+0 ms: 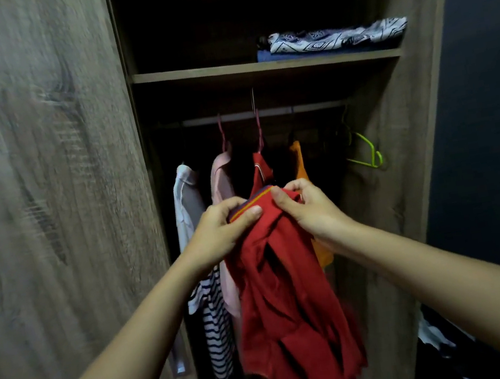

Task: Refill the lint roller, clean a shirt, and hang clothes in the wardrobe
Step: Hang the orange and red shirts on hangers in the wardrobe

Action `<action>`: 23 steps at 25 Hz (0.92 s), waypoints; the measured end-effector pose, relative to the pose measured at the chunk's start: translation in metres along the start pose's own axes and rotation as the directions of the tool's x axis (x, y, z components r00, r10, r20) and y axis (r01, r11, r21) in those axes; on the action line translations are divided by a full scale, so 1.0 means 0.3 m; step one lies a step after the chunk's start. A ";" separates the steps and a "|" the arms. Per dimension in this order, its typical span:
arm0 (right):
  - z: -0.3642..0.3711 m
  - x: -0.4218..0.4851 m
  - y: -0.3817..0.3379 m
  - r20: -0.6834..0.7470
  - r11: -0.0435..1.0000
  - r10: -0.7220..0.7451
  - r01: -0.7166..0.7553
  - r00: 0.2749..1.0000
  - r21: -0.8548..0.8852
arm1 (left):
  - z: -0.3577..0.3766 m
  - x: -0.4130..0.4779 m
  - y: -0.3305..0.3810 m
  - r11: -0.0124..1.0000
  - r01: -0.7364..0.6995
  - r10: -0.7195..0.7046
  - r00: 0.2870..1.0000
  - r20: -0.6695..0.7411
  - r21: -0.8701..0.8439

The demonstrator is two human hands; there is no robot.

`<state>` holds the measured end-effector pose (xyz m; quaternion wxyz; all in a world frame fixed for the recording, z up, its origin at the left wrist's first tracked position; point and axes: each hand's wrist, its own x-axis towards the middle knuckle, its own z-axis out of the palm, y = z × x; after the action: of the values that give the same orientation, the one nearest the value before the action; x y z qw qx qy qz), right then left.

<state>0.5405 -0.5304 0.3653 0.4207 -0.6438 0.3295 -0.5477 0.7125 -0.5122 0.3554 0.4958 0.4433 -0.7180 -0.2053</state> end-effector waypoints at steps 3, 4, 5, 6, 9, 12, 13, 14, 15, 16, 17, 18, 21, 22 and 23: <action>-0.041 -0.036 0.041 0.176 0.999 -0.039 0.038 0.984 0.006 | 0.009 0.038 0.046 0.988 -0.064 0.049 0.993 -0.104 -0.144; -0.053 -0.048 0.069 0.220 0.995 -0.073 0.085 0.973 -0.044 | 0.015 0.046 0.066 0.984 -0.090 0.070 0.989 -0.133 -0.151; -0.062 -0.060 0.097 0.238 0.986 -0.111 0.137 0.965 -0.095 | 0.022 0.055 0.085 0.984 -0.117 0.095 0.983 -0.156 -0.133; -0.073 -0.070 0.125 0.235 0.970 -0.147 0.187 0.961 -0.158 | 0.029 0.060 0.104 0.985 -0.143 0.125 0.976 -0.179 -0.095; -0.125 -0.097 0.217 0.267 0.841 -0.161 0.274 0.950 -0.467 | 0.033 0.074 0.164 0.973 -0.198 0.154 0.940 -0.305 -0.119; -0.196 -0.128 0.299 0.401 0.711 -0.017 0.293 0.916 -0.639 | -0.015 0.088 0.170 0.964 -0.197 0.098 0.886 -0.453 -0.177; -0.221 -0.122 0.297 0.417 0.702 -0.012 0.305 0.909 -0.644 | -0.038 0.086 0.161 0.962 -0.191 0.078 0.878 -0.472 -0.196; -0.246 -0.107 0.279 0.406 0.710 -0.026 0.302 0.914 -0.635 | -0.063 0.081 0.147 0.969 -0.173 0.070 0.876 -0.478 -0.175; -0.271 -0.082 0.244 0.370 0.735 -0.056 0.289 0.927 -0.614 | -0.089 0.069 0.138 0.987 -0.143 0.094 0.878 -0.469 -0.069; -0.294 -0.054 0.191 0.319 0.759 -0.113 0.289 0.941 -0.584 | -0.113 0.056 0.130 0.989 -0.103 0.140 0.884 -0.447 0.106; -0.321 -0.024 0.135 0.275 0.790 -0.169 0.297 0.946 -0.536 | -0.135 0.045 0.124 0.958 -0.062 0.178 0.894 -0.412 0.281; -0.343 -0.002 0.074 0.247 0.822 -0.205 0.303 0.947 -0.482 | -0.153 0.038 0.118 0.920 -0.042 0.203 0.901 -0.383 0.390; -0.401 0.044 -0.087 0.277 0.797 -0.234 0.347 0.932 -0.495 | -0.177 0.013 0.108 0.955 -0.030 0.139 0.924 -0.356 0.296; -0.408 0.057 -0.125 0.282 0.725 -0.234 0.360 0.930 -0.587 | -0.177 0.019 0.103 0.980 -0.048 0.116 0.926 -0.359 0.193; -0.414 0.074 -0.149 0.281 0.635 -0.244 0.372 0.928 -0.677 | -0.169 0.022 0.103 0.985 -0.053 0.109 0.928 -0.357 0.164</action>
<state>0.4209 -0.5533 0.4209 0.0599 -0.8456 0.3667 -0.3832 0.7437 -0.4944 0.4032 0.5934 0.4799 -0.6447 -0.0436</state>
